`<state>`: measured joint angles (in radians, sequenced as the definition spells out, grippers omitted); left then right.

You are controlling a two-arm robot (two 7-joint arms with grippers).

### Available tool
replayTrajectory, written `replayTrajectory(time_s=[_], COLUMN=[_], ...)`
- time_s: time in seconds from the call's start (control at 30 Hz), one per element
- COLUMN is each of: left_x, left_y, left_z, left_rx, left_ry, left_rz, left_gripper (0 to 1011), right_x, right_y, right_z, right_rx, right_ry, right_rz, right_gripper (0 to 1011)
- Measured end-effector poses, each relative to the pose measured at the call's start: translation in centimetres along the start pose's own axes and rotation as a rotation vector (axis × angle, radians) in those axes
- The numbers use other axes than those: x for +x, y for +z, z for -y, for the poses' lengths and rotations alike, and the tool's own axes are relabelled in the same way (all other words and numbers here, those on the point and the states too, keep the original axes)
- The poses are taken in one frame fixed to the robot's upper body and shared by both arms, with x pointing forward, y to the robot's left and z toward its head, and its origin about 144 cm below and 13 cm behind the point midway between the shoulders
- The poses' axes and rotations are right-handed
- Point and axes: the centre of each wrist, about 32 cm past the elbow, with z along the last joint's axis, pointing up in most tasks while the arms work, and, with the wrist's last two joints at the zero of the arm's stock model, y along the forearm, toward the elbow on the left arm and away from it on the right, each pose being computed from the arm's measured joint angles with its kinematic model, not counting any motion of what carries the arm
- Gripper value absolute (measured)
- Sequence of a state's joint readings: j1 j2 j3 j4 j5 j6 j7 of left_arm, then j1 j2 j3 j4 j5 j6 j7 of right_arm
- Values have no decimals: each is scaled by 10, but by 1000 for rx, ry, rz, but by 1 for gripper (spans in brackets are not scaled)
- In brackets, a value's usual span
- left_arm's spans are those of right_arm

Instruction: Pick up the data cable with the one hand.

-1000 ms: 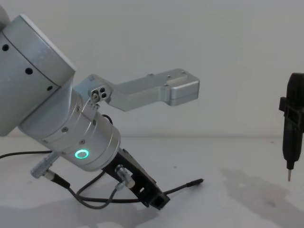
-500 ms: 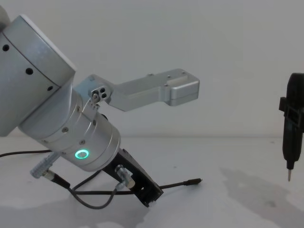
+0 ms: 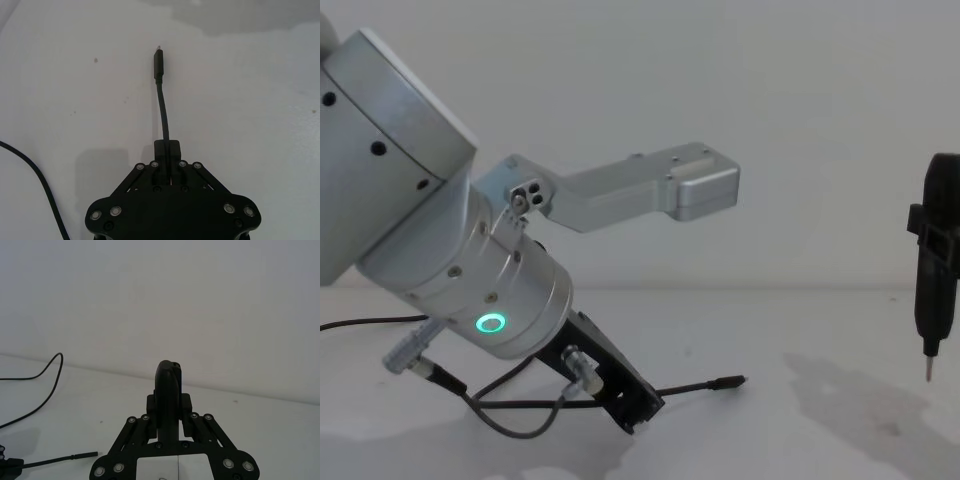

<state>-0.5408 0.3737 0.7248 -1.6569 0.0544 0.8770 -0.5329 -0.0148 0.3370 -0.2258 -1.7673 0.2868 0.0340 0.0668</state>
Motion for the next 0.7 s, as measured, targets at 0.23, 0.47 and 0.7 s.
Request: replayTrajectory(time_s=[0.23, 0.47, 0.7], left_x=[4, 11, 23], left_y=[-5, -14, -26], left_z=[-7, -18, -32], left_rx=[-59, -148, -254], left_ry=[-19, -54, -118], left_rz=[17, 26, 30], left_gripper=[49, 49, 49], right_x=[-4, -11, -17], right_y=[5, 13, 21], right_z=[3, 8, 14], right_rx=[16, 66, 137], right_ry=[1, 10, 31], right_rz=[5, -4, -56], right_gripper=[268, 268, 268])
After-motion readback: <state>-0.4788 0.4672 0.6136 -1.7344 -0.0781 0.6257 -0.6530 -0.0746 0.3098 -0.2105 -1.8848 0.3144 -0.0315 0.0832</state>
